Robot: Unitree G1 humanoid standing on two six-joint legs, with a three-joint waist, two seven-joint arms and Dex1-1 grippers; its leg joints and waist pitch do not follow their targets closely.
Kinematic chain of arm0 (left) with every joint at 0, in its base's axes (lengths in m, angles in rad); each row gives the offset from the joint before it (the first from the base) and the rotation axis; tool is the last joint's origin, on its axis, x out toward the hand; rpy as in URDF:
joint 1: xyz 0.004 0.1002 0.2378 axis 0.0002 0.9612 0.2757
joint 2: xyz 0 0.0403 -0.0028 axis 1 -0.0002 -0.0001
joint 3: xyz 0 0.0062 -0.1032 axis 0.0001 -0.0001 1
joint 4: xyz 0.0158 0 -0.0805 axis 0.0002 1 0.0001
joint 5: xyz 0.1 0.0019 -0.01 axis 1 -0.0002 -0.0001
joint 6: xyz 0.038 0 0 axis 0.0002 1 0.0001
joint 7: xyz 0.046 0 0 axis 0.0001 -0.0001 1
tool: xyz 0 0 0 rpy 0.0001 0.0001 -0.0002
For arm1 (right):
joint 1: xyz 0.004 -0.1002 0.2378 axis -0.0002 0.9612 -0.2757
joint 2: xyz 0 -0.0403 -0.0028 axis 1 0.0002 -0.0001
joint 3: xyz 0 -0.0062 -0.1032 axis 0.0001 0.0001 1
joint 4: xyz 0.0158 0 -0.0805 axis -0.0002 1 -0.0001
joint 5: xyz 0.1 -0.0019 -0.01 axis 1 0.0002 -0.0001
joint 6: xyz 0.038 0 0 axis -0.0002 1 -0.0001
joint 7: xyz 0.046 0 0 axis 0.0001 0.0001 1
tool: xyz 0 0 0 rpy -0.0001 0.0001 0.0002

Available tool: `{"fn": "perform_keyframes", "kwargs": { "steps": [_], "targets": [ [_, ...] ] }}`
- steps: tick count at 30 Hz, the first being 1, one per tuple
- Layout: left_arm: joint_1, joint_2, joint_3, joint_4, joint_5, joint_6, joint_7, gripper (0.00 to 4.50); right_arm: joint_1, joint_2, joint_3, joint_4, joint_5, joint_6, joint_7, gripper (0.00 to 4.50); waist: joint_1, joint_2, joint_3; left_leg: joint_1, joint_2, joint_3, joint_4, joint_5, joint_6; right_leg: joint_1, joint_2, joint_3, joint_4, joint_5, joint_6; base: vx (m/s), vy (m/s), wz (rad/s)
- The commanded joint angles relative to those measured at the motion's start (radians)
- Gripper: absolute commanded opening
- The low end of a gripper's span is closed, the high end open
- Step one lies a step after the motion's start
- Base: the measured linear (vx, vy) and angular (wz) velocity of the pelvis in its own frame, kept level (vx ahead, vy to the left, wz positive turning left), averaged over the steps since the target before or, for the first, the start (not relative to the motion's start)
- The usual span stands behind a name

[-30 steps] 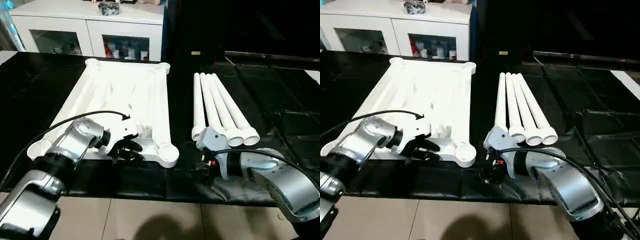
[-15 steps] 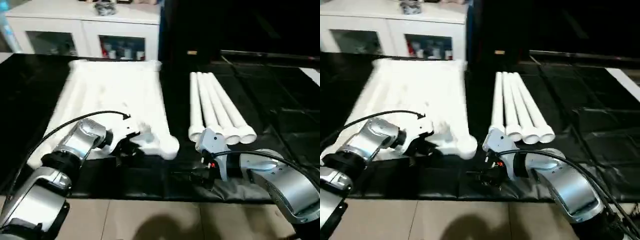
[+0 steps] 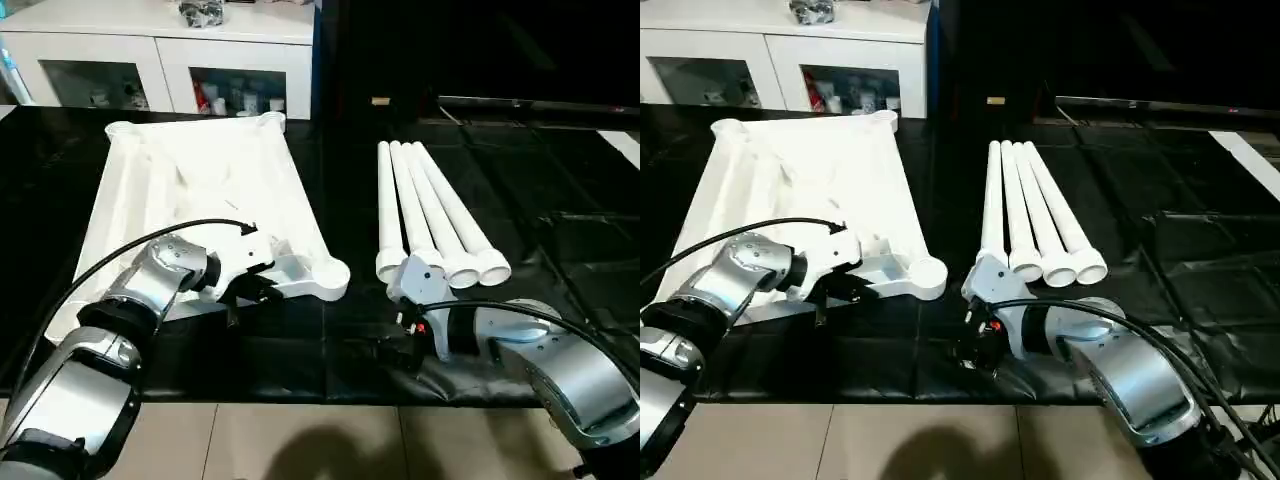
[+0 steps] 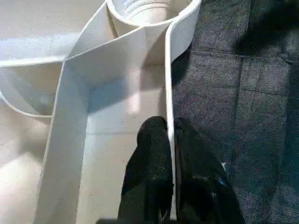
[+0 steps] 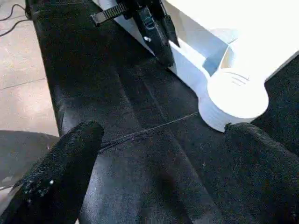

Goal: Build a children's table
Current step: Move table base

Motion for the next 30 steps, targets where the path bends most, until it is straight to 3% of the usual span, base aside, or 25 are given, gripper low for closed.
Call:
{"fn": "perform_keyframes", "kwargs": {
  "steps": [1, 3, 7, 10, 11, 13, 14, 16, 17, 20, 21, 23, 27, 28, 29, 30],
  "targets": [
    [-0.032, 0.034, 0.028, 0.004, 0.018, -0.012, 0.002, 0.02, -0.013, 0.009, -0.021, 0.007, -0.002, -0.001, -0.019, 4.5, 0.007, 0.014, -0.053, 0.004, 0.034, -0.012, -0.074, -0.22, -0.036, 0.049, -0.078, 0.05, -0.079, -0.148, -0.206, 0.0, 0.0, 0.0],
    [-0.033, 0.034, 0.029, 0.006, 0.019, -0.013, 0.002, 0.02, -0.013, 0.011, -0.022, 0.008, -0.002, -0.002, -0.021, 4.5, 0.006, 0.014, -0.053, 0.005, 0.034, -0.012, -0.074, -0.223, -0.037, 0.048, -0.078, 0.05, -0.08, -0.152, -0.209, 0.0, 0.0, 0.0],
    [-0.014, 0.054, 0.065, -0.065, -0.039, 0.031, -0.079, 0.63, -0.009, 0.038, -0.042, 0.01, 0.004, -0.019, -0.051, 4.5, 0.006, 0.016, -0.055, 0.005, 0.037, -0.012, -0.075, -0.207, -0.041, 0.049, -0.081, 0.051, -0.073, -0.107, -0.224, 0.0, 0.0, 0.0],
    [0.003, 0.066, 0.077, -0.109, -0.063, 0.048, -0.107, 0.79, -0.007, 0.05, -0.053, 0.011, 0.005, -0.016, -0.069, 4.5, 0.006, 0.017, -0.051, 0.007, 0.037, -0.009, -0.076, -0.225, -0.044, 0.044, -0.077, 0.05, -0.073, -0.121, -0.231, 0.0, 0.0, 0.0],
    [0.035, 0.091, 0.098, -0.194, -0.103, 0.097, -0.138, 0.92, -0.005, 0.075, -0.088, 0.009, 0.025, -0.007, -0.092, 4.5, 0.007, 0.023, -0.05, 0.009, 0.039, -0.01, -0.078, -0.232, -0.049, 0.044, -0.081, 0.051, -0.071, -0.127, -0.233, 0.0, 0.0, 0.0],
    [0.058, 0.108, 0.112, -0.25, -0.128, 0.13, -0.155, 1.1, -0.001, 0.094, -0.112, 0.005, 0.044, 0.006, -0.106, 4.5, 0.005, 0.021, -0.05, 0.008, 0.038, -0.008, -0.079, -0.239, -0.05, 0.041, -0.078, 0.05, -0.072, -0.137, -0.233, 0.0, 0.0, 0.0],
    [0.11, 0.147, 0.134, -0.352, -0.158, 0.173, -0.165, 1.24, 0.008, 0.122, -0.143, -0.006, 0.067, 0.028, -0.132, 4.5, 0.005, 0.024, -0.051, 0.011, 0.04, -0.008, -0.078, -0.238, -0.054, 0.042, -0.08, 0.052, -0.068, -0.138, -0.233, 0.0, 0.0, 0.0],
    [0.147, 0.169, 0.16, -0.406, -0.173, 0.193, -0.161, 1.24, 0.015, 0.146, -0.159, -0.011, 0.077, 0.026, -0.154, 4.5, 0.001, 0.026, -0.047, 0.01, 0.036, -0.006, -0.079, -0.246, -0.052, 0.037, -0.074, 0.051, -0.076, -0.175, -0.218, 0.0, 0.0, 0.0],
    [0.148, 0.169, 0.16, -0.407, -0.173, 0.193, -0.161, 1.47, 0.015, 0.146, -0.16, -0.011, 0.077, 0.026, -0.155, 4.5, 0.001, 0.026, -0.048, 0.008, 0.036, -0.006, -0.079, -0.241, -0.053, 0.039, -0.076, 0.051, -0.075, -0.174, -0.216, 0.0, 0.0, 0.0],
    [0.244, 0.178, 0.27, -0.591, -0.272, 0.307, -0.091, 1.62, 0.014, 0.209, -0.184, 0.015, 0.05, -0.042, -0.236, 4.5, -0.001, 0.027, -0.048, 0.007, 0.04, -0.005, -0.082, -0.231, -0.06, 0.033, -0.077, 0.05, -0.071, -0.166, -0.219, 0.0, 0.0, 0.0],
    [0.271, 0.174, 0.307, -0.653, -0.307, 0.346, -0.064, 1.68, 0.003, 0.233, -0.195, 0.035, 0.029, -0.055, -0.28, 4.5, -0.003, 0.021, -0.046, 0.007, 0.035, -0.003, -0.081, -0.236, -0.057, 0.033, -0.071, 0.049, -0.075, -0.184, -0.212, 0.0, 0.0, 0.0],
    [0.327, 0.136, 0.39, -0.764, -0.358, 0.397, 0.042, 1.79, -0.027, 0.269, -0.205, 0.071, -0.004, -0.027, -0.356, 4.5, -0.007, 0.023, -0.045, 0.004, 0.034, -0.004, -0.082, -0.23, -0.06, 0.031, -0.071, 0.048, -0.075, -0.191, -0.218, 0.0, 0.0, 0.0],
    [0.397, 0.069, 0.471, -0.886, -0.398, 0.455, 0.192, 2.12, -0.04, 0.304, -0.209, 0.091, -0.022, -0.011, -0.41, 4.5, -0.009, 0.027, -0.042, 0.005, 0.033, -0.002, -0.08, -0.254, -0.06, 0.03, -0.067, 0.05, -0.08, -0.23, -0.193, 0.0, 0.0, 0.0],
    [0.416, 0.044, 0.486, -0.914, -0.408, 0.466, 0.229, 2.27, -0.035, 0.314, -0.212, 0.09, -0.022, -0.022, -0.42, 4.5, -0.007, 0.026, -0.042, 0.007, 0.031, -0.002, -0.079, -0.252, -0.057, 0.029, -0.066, 0.049, -0.083, -0.236, -0.184, 0.0, 0.0, 0.0],
    [0.448, 0.001, 0.511, -0.961, -0.424, 0.485, 0.292, 2.27, -0.025, 0.331, -0.219, 0.089, -0.021, -0.041, -0.436, 4.5, -0.007, 0.017, -0.045, 0.0, 0.034, -0.001, -0.079, -0.23, -0.053, 0.034, -0.067, 0.051, -0.074, -0.221, -0.178, 0.0, 0.0, 0.0],
    [0.515, -0.083, 0.542, -1.042, -0.39, 0.487, 0.42, 2.27, 0.004, 0.369, -0.249, 0.068, -0.002, -0.053, -0.468, 4.5, -0.009, -0.006, -0.044, -0.003, 0.034, 0.0, -0.081, -0.22, -0.047, 0.037, -0.068, 0.049, -0.08, -0.223, -0.173, 0.0, 0.0, 0.0]
  ]
}}
